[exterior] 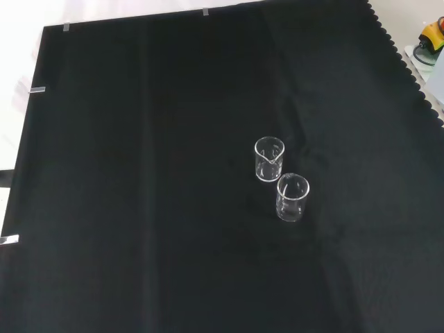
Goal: Pick up the beaker on the right.
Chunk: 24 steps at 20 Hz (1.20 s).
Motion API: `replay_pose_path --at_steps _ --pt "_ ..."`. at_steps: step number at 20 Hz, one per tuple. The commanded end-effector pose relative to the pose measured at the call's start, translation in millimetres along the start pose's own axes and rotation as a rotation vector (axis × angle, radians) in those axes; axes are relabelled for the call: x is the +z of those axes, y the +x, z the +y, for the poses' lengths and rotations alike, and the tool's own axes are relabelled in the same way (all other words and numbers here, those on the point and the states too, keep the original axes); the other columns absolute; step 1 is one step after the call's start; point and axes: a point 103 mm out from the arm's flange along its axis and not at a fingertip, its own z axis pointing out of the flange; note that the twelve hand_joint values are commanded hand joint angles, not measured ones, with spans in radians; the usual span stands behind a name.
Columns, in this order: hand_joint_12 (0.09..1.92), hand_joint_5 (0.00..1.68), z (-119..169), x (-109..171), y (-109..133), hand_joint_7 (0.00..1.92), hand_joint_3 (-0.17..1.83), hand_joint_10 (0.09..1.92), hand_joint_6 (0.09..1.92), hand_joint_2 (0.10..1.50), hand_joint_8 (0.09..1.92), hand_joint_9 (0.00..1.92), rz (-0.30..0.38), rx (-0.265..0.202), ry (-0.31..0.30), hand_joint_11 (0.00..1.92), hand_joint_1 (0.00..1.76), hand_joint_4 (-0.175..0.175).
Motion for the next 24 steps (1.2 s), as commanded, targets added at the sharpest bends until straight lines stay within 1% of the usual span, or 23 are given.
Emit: replay_pose_path --at_steps 1,3,5,11,14,18,22,24 --pt "0.86 0.15 -10 -20 -26 0.16 0.84 0.29 0.09 1.03 0.10 0.17 0.001 0.018 -0.050 0.00 0.09 -0.021" --pt "0.97 0.18 -12 -25 -34 0.17 0.78 0.42 0.09 1.11 0.15 0.16 0.005 0.023 -0.060 0.00 0.02 -0.027" --pt "0.99 0.19 -12 -27 -34 0.17 0.77 0.46 0.09 1.13 0.17 0.15 0.003 0.024 -0.062 0.00 0.00 -0.028" --pt "1.00 0.19 -9 -26 -28 0.17 0.77 0.48 0.09 1.13 0.18 0.14 -0.003 0.025 -0.056 0.00 0.00 -0.028" --pt "1.00 0.19 -8 -25 -34 0.17 0.77 0.49 0.09 1.13 0.18 0.14 0.003 0.028 -0.055 0.00 0.00 -0.028" --pt "1.00 0.20 -6 -24 -34 0.17 0.77 0.49 0.09 1.13 0.19 0.14 0.004 0.021 -0.050 0.00 0.00 -0.028" --pt "1.00 0.20 -5 -23 -35 0.17 0.77 0.50 0.09 1.13 0.19 0.14 0.001 0.025 -0.047 0.00 0.00 -0.028" --pt "1.00 0.19 0 -19 -33 0.16 0.77 0.53 0.09 1.12 0.22 0.13 0.007 0.028 -0.040 0.00 0.00 -0.028"
